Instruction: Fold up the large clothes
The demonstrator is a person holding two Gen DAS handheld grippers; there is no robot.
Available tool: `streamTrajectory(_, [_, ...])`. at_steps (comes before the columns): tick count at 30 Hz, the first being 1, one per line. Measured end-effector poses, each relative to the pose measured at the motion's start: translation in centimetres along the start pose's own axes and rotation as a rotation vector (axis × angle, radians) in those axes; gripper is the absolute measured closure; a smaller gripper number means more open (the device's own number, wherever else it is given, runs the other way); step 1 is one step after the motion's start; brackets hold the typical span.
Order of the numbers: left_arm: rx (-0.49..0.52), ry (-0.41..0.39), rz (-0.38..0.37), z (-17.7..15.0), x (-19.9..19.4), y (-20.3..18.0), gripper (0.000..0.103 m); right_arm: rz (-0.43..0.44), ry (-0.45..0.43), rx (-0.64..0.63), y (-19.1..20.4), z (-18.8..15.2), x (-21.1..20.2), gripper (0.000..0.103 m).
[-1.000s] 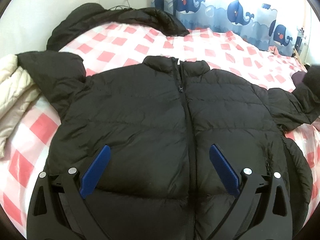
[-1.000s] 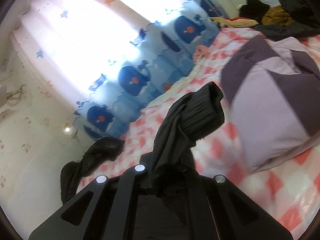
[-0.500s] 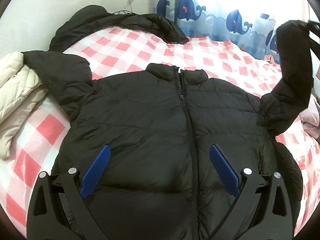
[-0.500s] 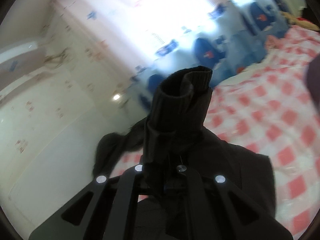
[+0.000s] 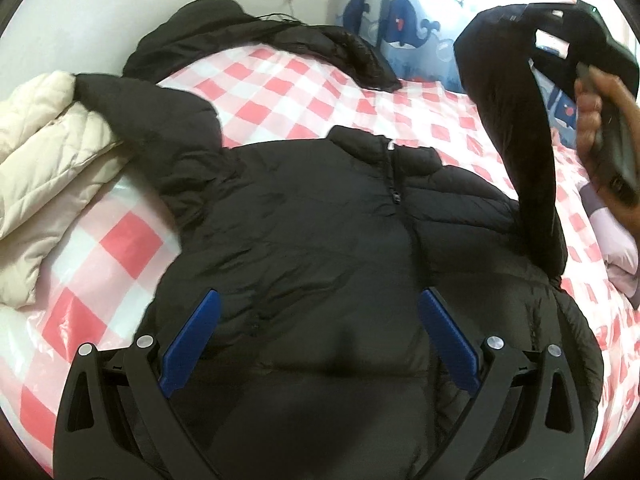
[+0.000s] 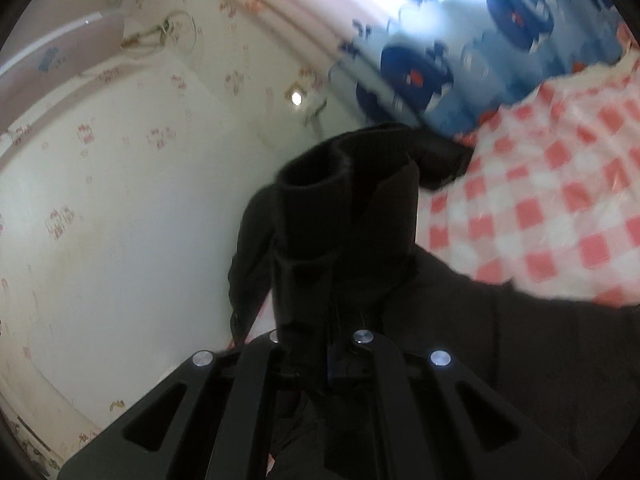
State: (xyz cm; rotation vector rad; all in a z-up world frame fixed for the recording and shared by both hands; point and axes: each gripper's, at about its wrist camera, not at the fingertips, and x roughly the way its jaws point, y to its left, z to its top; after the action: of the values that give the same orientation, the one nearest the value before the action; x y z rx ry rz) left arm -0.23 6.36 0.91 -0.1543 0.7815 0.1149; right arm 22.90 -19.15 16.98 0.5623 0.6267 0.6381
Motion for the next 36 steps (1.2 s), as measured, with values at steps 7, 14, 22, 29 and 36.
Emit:
streamTrajectory(7, [-0.015,0.010,0.030,-0.1,0.4,1.7,0.008,-0.025,0.088,0.005,-0.7,-4.5,5.0,0.099])
streamTrajectory(14, [-0.004,0.010,0.040,-0.3,0.7,2.1,0.008,-0.075,0.192,-0.051,-0.9,-9.2,9.6,0.099])
streamTrajectory(22, [-0.008,0.012,0.044,-0.5,1.0,2.5,0.008,-0.137,0.326,-0.118,-1.7,-14.5,14.9,0.099])
streamTrajectory(29, [-0.038,-0.013,0.077,0.0,0.7,3.9,0.008,-0.206,0.508,-0.148,-3.4,-18.9,19.2,0.096])
streamTrajectory(36, [-0.061,-0.008,0.085,0.3,0.9,5.1,0.008,-0.131,0.600,-0.284,0.2,-19.6,18.5,0.027])
